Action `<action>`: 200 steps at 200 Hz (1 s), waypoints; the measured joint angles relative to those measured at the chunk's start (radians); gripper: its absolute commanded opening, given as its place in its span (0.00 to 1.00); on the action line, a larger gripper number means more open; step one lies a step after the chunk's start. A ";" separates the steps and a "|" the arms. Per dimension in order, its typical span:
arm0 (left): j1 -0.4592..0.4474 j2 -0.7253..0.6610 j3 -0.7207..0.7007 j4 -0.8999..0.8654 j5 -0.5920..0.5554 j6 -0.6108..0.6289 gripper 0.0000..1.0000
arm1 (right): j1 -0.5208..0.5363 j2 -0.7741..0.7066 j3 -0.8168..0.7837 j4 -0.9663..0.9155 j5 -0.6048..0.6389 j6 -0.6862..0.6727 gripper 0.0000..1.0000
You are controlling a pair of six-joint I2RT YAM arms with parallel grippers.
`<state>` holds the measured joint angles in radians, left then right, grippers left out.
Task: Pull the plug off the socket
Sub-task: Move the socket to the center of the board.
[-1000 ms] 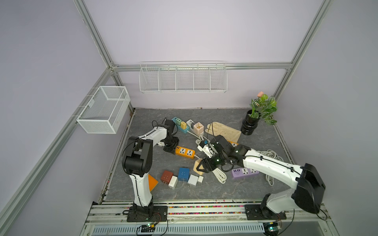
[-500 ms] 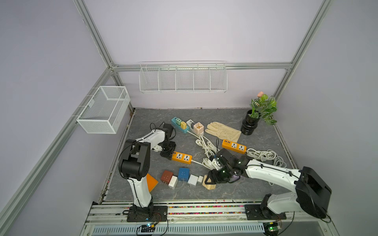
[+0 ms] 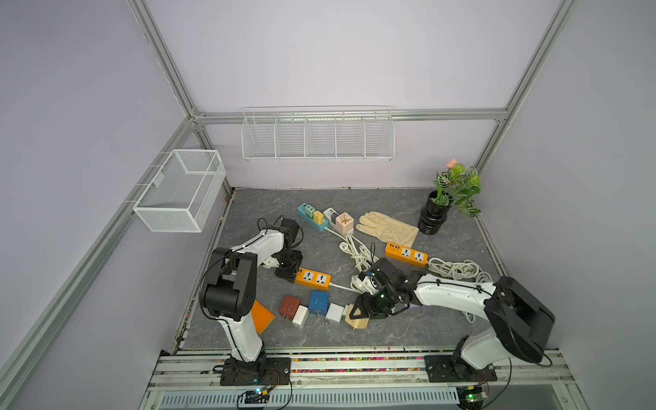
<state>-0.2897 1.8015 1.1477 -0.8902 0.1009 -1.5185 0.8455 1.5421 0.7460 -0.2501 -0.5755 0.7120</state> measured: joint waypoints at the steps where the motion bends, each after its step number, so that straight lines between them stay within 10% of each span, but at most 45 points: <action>1: 0.000 -0.001 0.000 0.000 0.000 0.000 0.39 | 0.000 0.001 0.000 0.002 -0.003 0.000 0.43; 66: 0.000 -0.037 -0.009 0.006 0.000 -0.008 0.50 | -0.021 0.013 -0.004 -0.042 0.003 -0.017 0.94; 200: -0.003 -0.054 -0.010 0.007 0.006 -0.003 0.67 | -0.036 -0.150 0.080 -0.390 0.198 -0.147 0.99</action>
<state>-0.2928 1.7477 1.1381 -0.8833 0.1066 -1.5211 0.8097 1.3918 0.8257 -0.6403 -0.3779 0.5648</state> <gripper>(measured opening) 0.655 0.985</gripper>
